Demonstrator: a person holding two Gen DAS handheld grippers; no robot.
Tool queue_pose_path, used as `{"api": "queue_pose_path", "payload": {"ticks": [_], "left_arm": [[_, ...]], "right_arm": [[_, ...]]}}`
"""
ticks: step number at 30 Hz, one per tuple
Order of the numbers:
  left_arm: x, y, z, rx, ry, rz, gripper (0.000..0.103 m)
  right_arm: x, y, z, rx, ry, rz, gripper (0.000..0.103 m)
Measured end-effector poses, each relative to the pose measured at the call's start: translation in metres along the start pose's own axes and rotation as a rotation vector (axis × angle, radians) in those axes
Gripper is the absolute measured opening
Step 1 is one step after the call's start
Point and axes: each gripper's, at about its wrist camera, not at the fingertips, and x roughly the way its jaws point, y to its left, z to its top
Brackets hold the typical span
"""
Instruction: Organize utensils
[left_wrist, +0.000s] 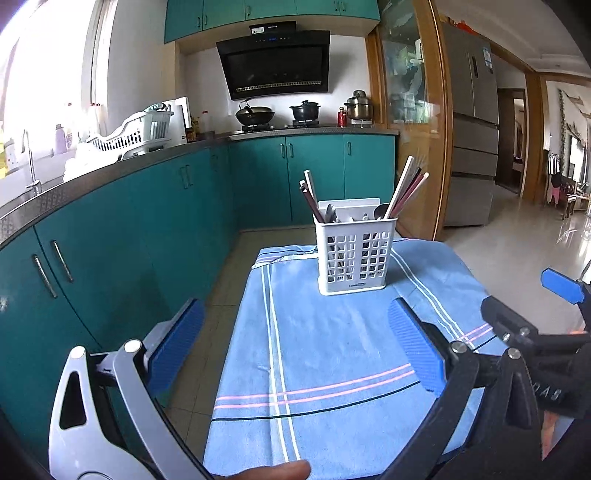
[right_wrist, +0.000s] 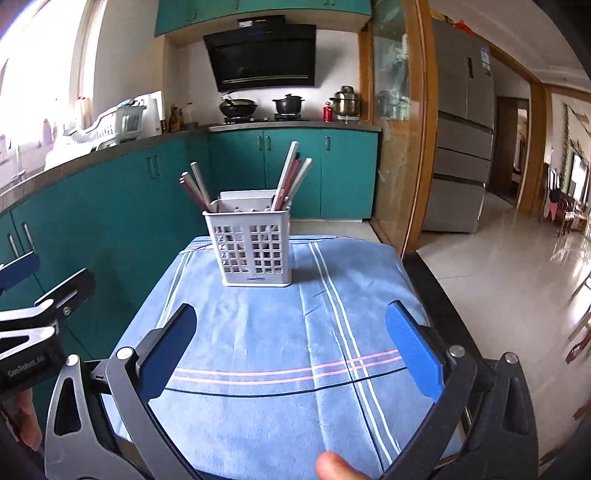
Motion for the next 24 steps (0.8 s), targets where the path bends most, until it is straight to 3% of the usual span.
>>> {"api": "queue_pose_path", "payload": {"ticks": [24], "left_arm": [[0.0019, 0.0040, 0.0010, 0.004, 0.009, -0.004, 0.099]], "right_arm": [[-0.0080, 0.0058, -0.0028, -0.004, -0.022, -0.006, 0.100]]}}
